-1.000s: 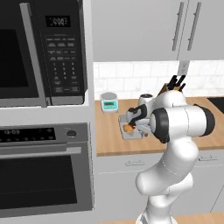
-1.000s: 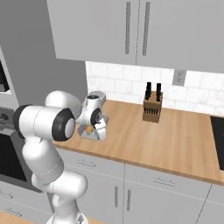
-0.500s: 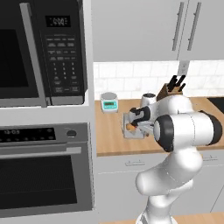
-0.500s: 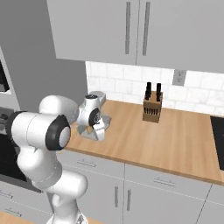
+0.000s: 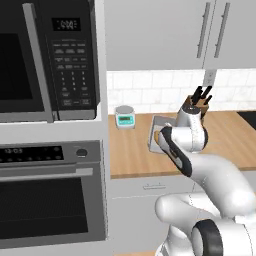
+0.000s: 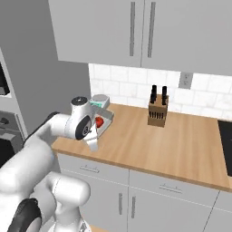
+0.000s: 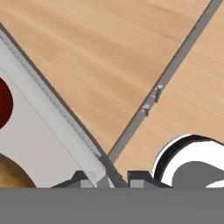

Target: Take the meat container that has the fish and place it on the second highest rack of the freezer. Then take the vegetable container that has the tomato and potato and place it on the highest rack of the freezer.

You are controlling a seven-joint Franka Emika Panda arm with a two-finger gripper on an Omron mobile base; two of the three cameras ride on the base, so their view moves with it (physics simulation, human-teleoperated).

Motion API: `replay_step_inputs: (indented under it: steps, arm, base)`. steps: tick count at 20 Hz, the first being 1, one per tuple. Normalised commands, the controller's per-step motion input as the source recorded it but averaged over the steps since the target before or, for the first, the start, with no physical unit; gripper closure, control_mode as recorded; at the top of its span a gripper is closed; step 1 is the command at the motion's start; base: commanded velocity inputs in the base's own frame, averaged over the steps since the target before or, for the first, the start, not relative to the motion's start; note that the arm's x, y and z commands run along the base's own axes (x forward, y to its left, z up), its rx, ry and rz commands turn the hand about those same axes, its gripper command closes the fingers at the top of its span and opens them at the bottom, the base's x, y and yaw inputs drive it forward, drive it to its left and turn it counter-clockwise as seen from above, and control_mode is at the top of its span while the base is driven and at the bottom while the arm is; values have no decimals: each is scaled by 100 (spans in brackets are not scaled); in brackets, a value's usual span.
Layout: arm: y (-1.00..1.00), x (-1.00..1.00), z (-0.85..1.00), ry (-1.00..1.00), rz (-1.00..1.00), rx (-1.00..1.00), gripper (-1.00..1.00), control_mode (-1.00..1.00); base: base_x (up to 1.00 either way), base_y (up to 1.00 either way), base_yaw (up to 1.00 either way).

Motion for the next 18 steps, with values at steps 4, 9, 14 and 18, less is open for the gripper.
replay_step_inputs:
  steps: [4, 9, 14, 18]
  arm:
    - [0, -97, 100, -7, -9, 7, 100, -100]
    - [2, -74, 66, 8, -2, 6, 100, -100]
    - [0, -85, 5, 16, -2, 1, 100, -100]
    - [0, 0, 0, 0, 0, 0, 100, 100]
  base:
    - [0, 0, 0]
    - [0, 0, 0]
    - [0, 0, 0]
    - [-100, 9, 1]
